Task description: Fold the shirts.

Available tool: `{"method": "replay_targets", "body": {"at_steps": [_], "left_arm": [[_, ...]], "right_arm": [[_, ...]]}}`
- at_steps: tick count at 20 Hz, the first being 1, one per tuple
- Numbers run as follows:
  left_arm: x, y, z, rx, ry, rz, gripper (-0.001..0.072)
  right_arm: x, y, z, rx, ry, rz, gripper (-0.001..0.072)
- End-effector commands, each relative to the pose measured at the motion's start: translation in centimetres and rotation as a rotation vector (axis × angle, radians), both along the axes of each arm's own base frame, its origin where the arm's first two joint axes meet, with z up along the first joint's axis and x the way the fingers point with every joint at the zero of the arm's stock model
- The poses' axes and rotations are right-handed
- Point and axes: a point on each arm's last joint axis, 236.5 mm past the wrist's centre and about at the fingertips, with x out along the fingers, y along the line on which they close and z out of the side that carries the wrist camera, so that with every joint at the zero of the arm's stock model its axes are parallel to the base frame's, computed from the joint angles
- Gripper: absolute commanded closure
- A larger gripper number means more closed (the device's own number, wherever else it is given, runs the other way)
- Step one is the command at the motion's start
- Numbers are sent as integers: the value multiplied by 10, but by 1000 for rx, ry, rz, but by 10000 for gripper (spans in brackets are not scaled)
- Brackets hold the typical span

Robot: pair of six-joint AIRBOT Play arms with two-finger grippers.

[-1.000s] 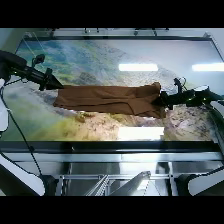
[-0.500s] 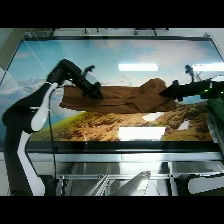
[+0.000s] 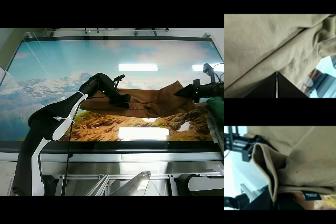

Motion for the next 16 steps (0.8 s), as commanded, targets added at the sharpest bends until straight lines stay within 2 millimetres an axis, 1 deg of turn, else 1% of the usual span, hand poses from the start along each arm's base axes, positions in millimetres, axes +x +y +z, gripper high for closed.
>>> {"method": "replay_targets", "body": {"at_steps": [1,2,3,4,5,6,8,10,11,12,14,15,16], "left_arm": [[-13,-25,55,-122,3,-82,693],[-7,-20,91,-157,-52,-117,693],[2,-8,123,-173,-111,-129,692],[11,9,156,-190,-161,-122,692],[15,33,186,-197,-189,-102,692],[16,63,209,-194,-204,-79,692],[8,119,237,-175,-191,-33,692],[-3,165,251,-163,-193,24,692],[-9,182,253,-160,-195,54,692],[-15,196,253,-157,-201,75,692],[-26,218,244,-151,-197,131,691],[-28,225,238,-150,-202,162,692],[-30,231,230,-149,-205,198,691]], "right_arm": [[-3,4,42,78,-66,15,693],[0,16,61,115,-113,15,693],[4,32,80,148,-161,25,693],[7,52,93,161,-199,41,693],[11,73,97,150,-222,57,693],[17,98,96,137,-228,67,693],[35,159,80,88,-257,69,693],[56,219,53,28,-286,28,693],[63,247,37,3,-292,15,693],[67,275,20,-12,-290,13,694],[64,334,-16,-15,-261,42,692],[60,362,-29,0,-258,63,606],[57,387,-34,31,-274,82,298]]}}
